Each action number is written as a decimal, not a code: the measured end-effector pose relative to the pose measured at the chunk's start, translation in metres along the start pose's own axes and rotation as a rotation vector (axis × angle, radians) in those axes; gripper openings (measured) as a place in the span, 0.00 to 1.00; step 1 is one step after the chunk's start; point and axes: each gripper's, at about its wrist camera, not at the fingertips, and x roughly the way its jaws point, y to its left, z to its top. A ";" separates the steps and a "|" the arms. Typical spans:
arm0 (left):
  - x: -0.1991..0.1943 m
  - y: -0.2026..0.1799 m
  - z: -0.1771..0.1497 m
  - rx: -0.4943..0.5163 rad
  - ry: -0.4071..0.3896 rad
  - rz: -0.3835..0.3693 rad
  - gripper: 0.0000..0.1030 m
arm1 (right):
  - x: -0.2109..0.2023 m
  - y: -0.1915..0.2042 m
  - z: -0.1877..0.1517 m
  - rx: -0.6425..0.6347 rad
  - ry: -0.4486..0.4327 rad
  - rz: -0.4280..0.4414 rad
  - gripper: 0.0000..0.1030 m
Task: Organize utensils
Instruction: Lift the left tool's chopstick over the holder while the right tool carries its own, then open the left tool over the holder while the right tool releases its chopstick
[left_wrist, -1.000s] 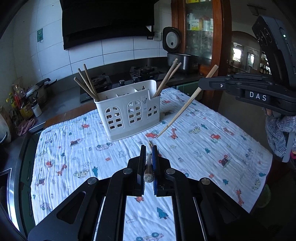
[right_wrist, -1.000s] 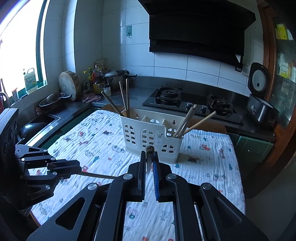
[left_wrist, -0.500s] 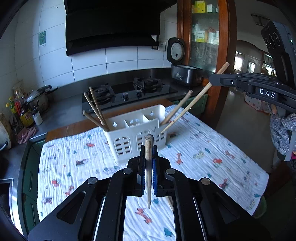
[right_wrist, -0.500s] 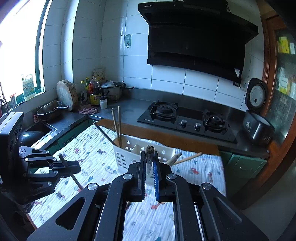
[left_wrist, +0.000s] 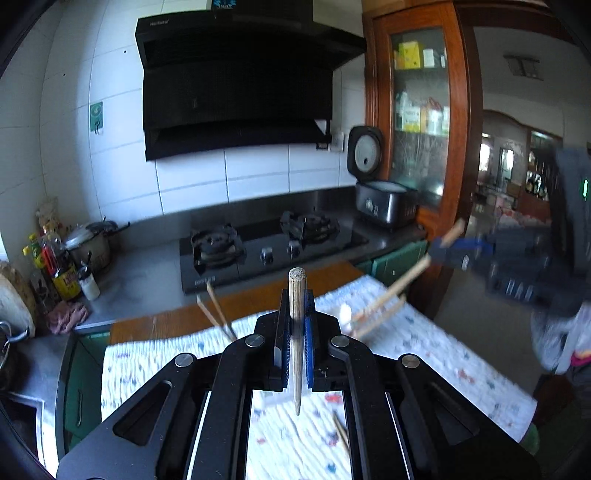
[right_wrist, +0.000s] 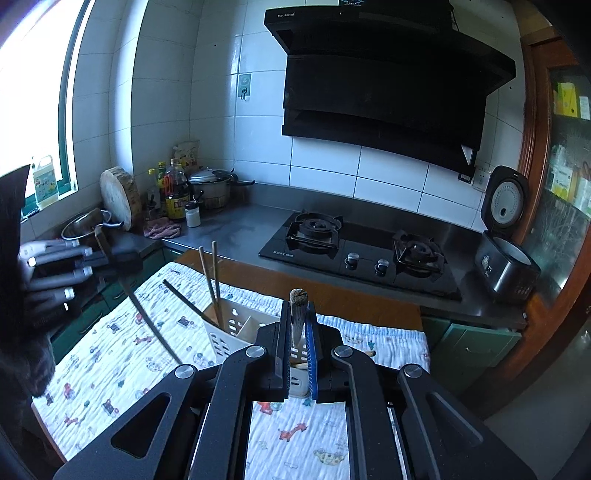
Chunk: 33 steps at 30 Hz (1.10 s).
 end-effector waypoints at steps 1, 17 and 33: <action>0.002 0.002 0.008 -0.002 -0.013 0.011 0.05 | 0.005 -0.001 0.001 -0.003 0.010 -0.003 0.07; 0.066 0.033 0.025 -0.067 -0.049 0.120 0.05 | 0.057 -0.013 -0.010 -0.013 0.107 0.016 0.07; 0.108 0.062 -0.016 -0.152 0.088 0.105 0.06 | 0.087 -0.007 -0.022 -0.007 0.168 0.034 0.07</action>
